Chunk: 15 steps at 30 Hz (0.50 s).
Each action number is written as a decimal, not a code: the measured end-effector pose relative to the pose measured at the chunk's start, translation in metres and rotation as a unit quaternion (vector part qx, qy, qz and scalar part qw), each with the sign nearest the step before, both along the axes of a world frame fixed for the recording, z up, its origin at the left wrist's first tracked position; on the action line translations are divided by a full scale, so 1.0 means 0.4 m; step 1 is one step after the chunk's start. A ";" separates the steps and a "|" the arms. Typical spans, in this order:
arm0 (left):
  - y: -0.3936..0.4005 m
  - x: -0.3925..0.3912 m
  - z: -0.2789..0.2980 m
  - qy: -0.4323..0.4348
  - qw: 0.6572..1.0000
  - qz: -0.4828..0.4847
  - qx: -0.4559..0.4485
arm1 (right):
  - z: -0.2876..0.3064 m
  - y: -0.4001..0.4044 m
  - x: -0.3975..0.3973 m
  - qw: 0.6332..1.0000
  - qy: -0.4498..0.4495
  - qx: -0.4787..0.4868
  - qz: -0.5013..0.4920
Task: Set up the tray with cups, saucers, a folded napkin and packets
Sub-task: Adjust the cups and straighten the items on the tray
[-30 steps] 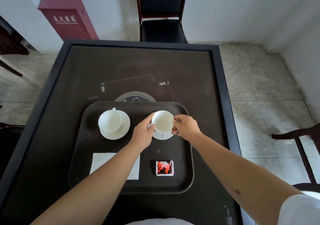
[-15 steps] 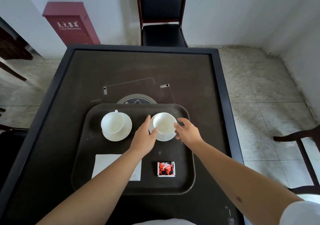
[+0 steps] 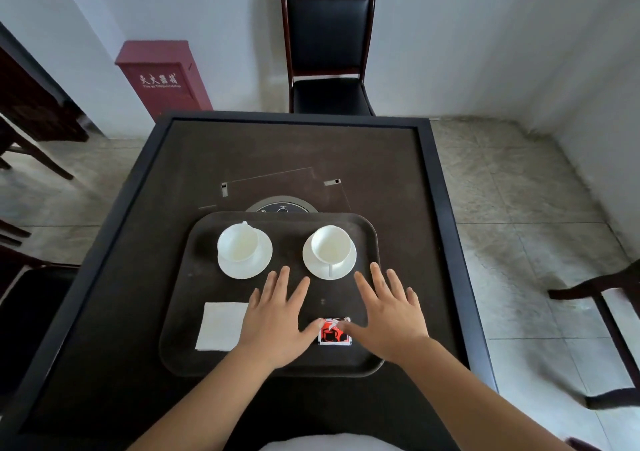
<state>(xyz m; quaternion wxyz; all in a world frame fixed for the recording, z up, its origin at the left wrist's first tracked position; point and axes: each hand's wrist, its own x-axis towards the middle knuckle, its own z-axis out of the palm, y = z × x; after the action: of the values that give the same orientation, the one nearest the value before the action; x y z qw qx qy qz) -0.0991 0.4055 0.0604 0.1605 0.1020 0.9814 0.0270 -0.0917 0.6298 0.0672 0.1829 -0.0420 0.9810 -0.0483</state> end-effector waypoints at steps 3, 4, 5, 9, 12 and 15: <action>-0.004 0.042 0.026 -0.008 1.000 -0.006 -0.002 | 0.023 -0.001 0.047 1.000 0.010 -0.006 -0.002; -0.004 0.053 0.036 -0.007 1.000 -0.007 0.000 | 0.028 -0.002 0.060 1.000 0.012 -0.010 -0.004; -0.005 0.064 0.046 -0.004 1.000 -0.008 0.002 | 0.031 -0.003 0.072 1.000 0.013 -0.012 -0.006; -0.004 0.108 0.087 0.008 1.000 -0.008 0.008 | 0.036 -0.010 0.108 1.000 0.025 -0.018 -0.001; -0.006 0.144 0.113 0.008 1.000 0.006 0.008 | 0.038 -0.017 0.126 0.999 0.028 -0.025 0.014; -0.012 0.178 0.134 0.012 1.000 0.021 0.007 | 0.043 -0.027 0.136 0.999 0.025 -0.035 0.030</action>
<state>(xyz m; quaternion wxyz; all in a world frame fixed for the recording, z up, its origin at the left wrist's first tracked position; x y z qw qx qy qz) -0.0278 0.4007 0.1142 0.1473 0.0824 0.9850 0.0359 -0.0375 0.6191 0.0842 0.1584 -0.0795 0.9812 -0.0764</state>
